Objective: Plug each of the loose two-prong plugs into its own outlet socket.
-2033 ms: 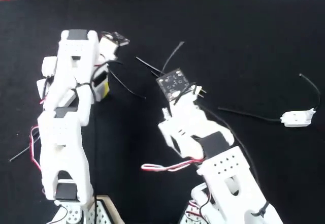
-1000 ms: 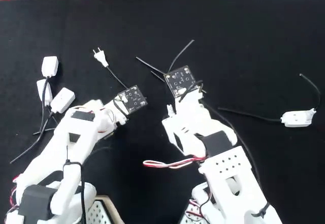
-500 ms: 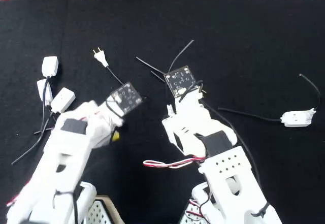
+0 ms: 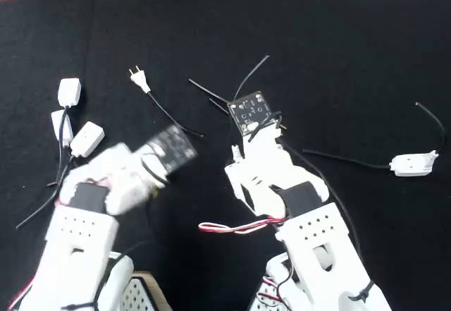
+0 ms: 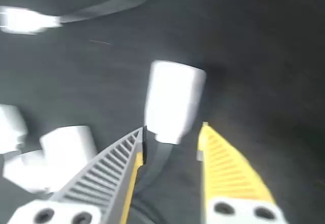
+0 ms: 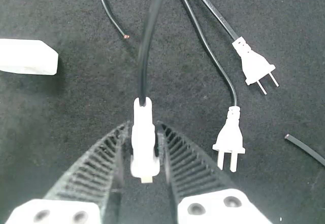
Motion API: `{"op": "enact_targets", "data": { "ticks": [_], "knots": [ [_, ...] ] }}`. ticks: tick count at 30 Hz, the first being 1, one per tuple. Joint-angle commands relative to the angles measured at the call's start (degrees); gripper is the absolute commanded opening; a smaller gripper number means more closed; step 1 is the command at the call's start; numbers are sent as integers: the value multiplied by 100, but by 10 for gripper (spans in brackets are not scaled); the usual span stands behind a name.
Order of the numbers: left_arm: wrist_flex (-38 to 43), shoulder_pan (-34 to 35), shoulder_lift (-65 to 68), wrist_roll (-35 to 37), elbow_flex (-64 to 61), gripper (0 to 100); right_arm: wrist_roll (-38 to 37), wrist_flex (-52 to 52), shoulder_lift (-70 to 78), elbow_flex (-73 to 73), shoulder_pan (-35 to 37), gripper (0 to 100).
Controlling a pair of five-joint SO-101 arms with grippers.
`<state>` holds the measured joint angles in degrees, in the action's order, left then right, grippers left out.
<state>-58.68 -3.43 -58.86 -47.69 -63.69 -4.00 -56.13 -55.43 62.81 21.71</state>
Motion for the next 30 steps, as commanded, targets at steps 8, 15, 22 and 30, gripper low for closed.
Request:
{"op": "enact_targets", "data": {
  "ticks": [8, 15, 22, 30],
  "knots": [
    [3903, 664, 1591, 404, -585, 148, 53, 88, 4, -92, -79, 21],
    [3727, 541, 3956, 888, 286, 145, 53, 88, 4, -84, -88, 21],
    [2365, 224, 3420, 897, 391, 145, 53, 88, 4, -84, -88, 21],
    [1064, 497, 809, 1204, 330, 148, 44, 97, 4, -84, -88, 21]
  ]
}}
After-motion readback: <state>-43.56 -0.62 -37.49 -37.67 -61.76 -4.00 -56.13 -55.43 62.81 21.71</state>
